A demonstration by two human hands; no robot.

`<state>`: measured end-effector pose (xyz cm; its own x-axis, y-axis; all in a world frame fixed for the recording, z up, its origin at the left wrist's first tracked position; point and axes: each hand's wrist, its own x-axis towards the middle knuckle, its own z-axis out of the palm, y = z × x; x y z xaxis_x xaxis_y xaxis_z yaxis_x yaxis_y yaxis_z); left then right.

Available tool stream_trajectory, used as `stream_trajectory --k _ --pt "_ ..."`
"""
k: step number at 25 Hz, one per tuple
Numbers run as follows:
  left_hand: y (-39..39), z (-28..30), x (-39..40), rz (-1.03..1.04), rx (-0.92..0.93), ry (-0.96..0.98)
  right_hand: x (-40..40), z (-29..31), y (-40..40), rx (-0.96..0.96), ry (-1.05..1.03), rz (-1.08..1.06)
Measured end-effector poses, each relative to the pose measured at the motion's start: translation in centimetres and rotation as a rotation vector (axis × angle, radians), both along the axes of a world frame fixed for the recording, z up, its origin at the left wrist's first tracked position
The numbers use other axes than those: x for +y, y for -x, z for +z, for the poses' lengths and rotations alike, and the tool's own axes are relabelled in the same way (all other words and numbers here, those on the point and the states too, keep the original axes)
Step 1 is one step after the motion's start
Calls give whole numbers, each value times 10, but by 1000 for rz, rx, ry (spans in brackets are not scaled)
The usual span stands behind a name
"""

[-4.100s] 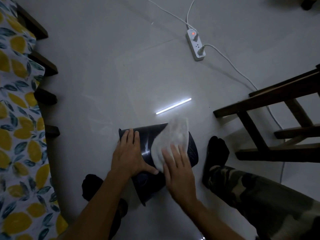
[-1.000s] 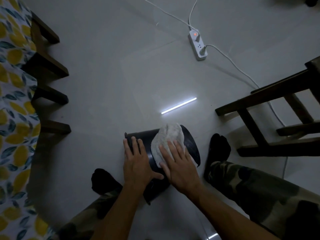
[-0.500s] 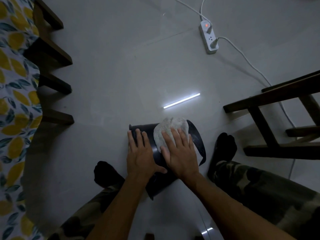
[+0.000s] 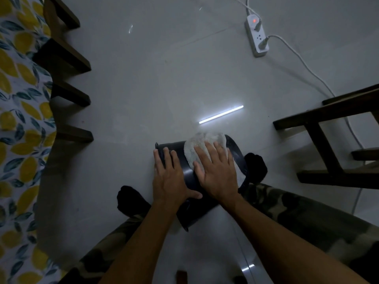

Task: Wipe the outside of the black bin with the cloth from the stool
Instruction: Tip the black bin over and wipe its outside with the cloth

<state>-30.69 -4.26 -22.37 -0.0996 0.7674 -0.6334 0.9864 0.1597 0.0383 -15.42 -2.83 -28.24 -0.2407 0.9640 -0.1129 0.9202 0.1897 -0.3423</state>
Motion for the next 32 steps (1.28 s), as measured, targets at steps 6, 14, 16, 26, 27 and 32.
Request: stream_trajectory --k 6,14,16,26,27,32 --pt "1 2 6 10 -4 21 14 4 4 -8 49 -14" --pt "-5 6 0 38 -12 32 103 -14 17 -188 383 49" --pt "-6 4 -2 50 -11 47 105 -19 15 -222 369 57" --pt "-10 -7 -27 60 -32 -156 -60 28 -7 53 86 86" --pt "-11 -8 -30 38 -13 -147 -51 27 -6 26 72 106" --pt "-19 4 -31 87 -5 -53 50 14 40 -132 306 77"
